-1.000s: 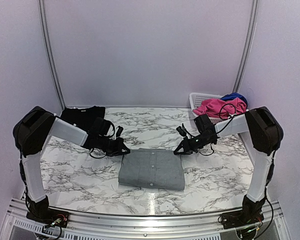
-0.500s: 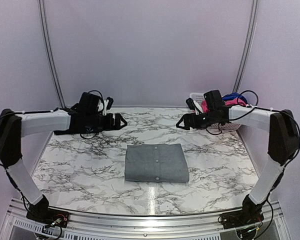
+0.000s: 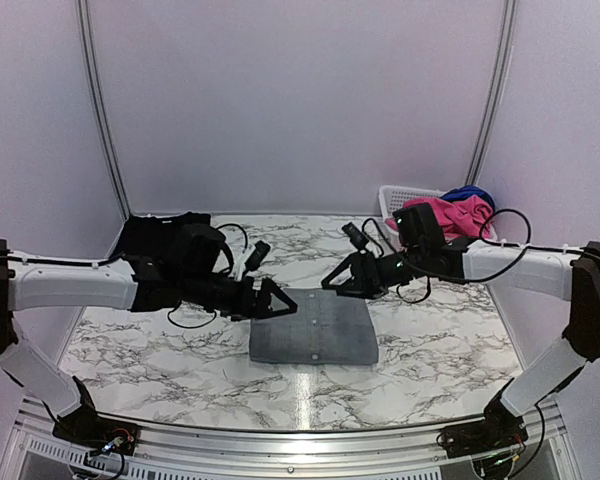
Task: Fold and stack the mixed laundry pile
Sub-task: Smooth out the square-folded shirt at the center of the board.
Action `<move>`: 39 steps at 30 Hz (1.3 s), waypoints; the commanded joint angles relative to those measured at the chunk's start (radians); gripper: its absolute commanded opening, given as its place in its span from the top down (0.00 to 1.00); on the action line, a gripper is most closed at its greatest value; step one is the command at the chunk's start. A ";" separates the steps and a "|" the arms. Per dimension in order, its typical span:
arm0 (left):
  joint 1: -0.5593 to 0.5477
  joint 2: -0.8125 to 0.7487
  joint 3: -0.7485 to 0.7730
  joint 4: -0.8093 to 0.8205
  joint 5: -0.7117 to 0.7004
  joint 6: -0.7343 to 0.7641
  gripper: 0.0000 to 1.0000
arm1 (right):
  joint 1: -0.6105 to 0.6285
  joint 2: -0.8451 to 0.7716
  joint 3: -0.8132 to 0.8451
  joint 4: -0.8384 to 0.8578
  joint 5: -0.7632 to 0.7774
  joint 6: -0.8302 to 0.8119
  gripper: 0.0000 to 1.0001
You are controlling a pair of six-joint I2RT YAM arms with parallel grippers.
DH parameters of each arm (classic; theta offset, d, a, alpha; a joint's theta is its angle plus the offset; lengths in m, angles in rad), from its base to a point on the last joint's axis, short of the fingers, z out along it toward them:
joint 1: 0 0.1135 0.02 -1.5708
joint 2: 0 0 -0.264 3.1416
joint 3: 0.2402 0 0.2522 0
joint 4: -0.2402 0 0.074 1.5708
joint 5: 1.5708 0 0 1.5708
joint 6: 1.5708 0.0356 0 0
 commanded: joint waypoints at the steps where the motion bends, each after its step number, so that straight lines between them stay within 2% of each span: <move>1: -0.089 0.093 0.038 0.122 0.101 -0.079 0.01 | 0.116 0.010 -0.112 0.221 -0.115 0.190 0.01; 6: -0.107 0.234 0.023 0.257 0.159 -0.161 0.01 | 0.147 0.082 -0.253 0.460 -0.163 0.323 0.02; 10: -0.073 0.334 -0.015 0.354 0.158 -0.204 0.02 | 0.120 0.181 -0.280 0.501 -0.168 0.297 0.01; 15: 0.035 0.433 -0.162 0.598 0.138 -0.334 0.03 | 0.030 0.334 -0.342 0.561 -0.176 0.249 0.02; 19: 0.021 0.434 -0.203 0.619 0.167 -0.348 0.03 | 0.020 0.375 -0.382 0.582 -0.202 0.241 0.05; 22: 0.022 0.320 -0.237 0.576 0.189 -0.324 0.03 | 0.021 0.260 -0.349 0.470 -0.209 0.203 0.06; 25: 0.036 0.212 -0.173 0.400 0.177 -0.229 0.03 | -0.011 0.139 -0.267 0.401 -0.218 0.205 0.03; 27: 0.040 0.216 -0.095 0.342 0.171 -0.194 0.03 | -0.046 0.129 -0.203 0.393 -0.228 0.212 0.03; 31: 0.066 0.326 0.078 0.327 0.158 -0.188 0.04 | -0.075 0.248 -0.056 0.371 -0.235 0.177 0.03; 33: 0.086 0.409 0.173 0.328 0.151 -0.190 0.04 | -0.080 0.318 -0.014 0.421 -0.242 0.196 0.03; 39: 0.157 0.623 0.309 0.333 0.112 -0.188 0.04 | -0.133 0.537 0.079 0.530 -0.255 0.209 0.05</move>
